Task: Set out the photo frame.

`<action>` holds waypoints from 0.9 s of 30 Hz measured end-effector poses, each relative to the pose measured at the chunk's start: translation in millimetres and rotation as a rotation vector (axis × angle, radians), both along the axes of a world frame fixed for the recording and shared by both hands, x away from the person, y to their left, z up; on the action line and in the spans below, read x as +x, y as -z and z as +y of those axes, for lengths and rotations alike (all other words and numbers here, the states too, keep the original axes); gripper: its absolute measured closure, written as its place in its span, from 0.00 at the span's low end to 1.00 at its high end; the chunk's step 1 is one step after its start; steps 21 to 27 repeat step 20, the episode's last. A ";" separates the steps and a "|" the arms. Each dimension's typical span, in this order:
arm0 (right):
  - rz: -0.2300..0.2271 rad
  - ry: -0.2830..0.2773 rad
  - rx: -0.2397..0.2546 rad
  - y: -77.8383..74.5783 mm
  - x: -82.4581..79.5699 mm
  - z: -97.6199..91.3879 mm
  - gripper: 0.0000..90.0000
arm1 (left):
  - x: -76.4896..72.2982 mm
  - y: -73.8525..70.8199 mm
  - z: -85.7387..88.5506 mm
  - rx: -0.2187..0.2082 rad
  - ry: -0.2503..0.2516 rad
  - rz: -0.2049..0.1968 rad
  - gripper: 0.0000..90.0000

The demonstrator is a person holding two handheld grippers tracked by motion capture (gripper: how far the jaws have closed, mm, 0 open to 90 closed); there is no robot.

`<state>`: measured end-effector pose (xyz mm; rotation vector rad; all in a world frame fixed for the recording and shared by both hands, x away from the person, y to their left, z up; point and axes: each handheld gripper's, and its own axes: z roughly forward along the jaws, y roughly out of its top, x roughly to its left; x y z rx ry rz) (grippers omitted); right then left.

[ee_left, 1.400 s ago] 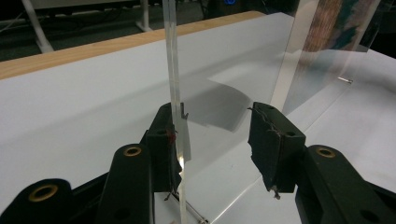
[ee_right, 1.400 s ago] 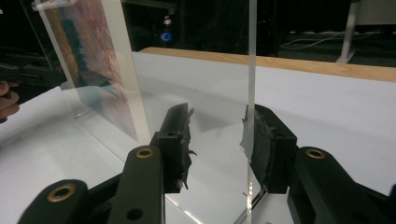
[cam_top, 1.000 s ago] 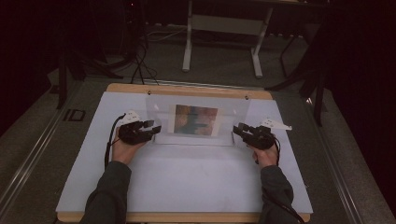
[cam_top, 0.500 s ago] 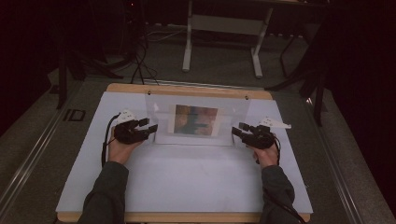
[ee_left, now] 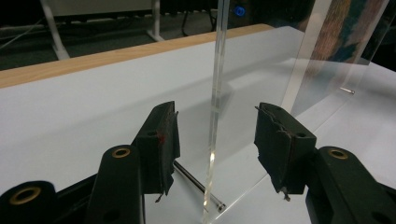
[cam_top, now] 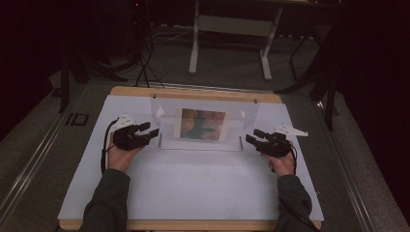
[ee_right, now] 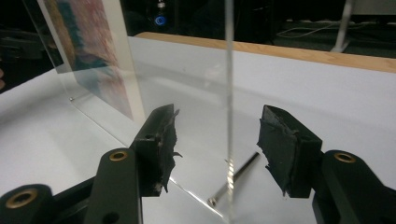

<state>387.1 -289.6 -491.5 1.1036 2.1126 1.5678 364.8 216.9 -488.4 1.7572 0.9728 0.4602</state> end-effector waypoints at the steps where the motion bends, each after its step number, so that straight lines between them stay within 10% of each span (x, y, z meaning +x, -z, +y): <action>1: 0.003 0.002 -0.001 0.2 -0.8 -1.8 0.50 | -0.6 0.0 0.5 0.000 -0.004 0.000 0.54; 27: 0.065 0.083 -0.078 16.8 -13.8 -32.5 0.50 | -18.9 18.2 20.5 0.091 -0.153 0.074 0.55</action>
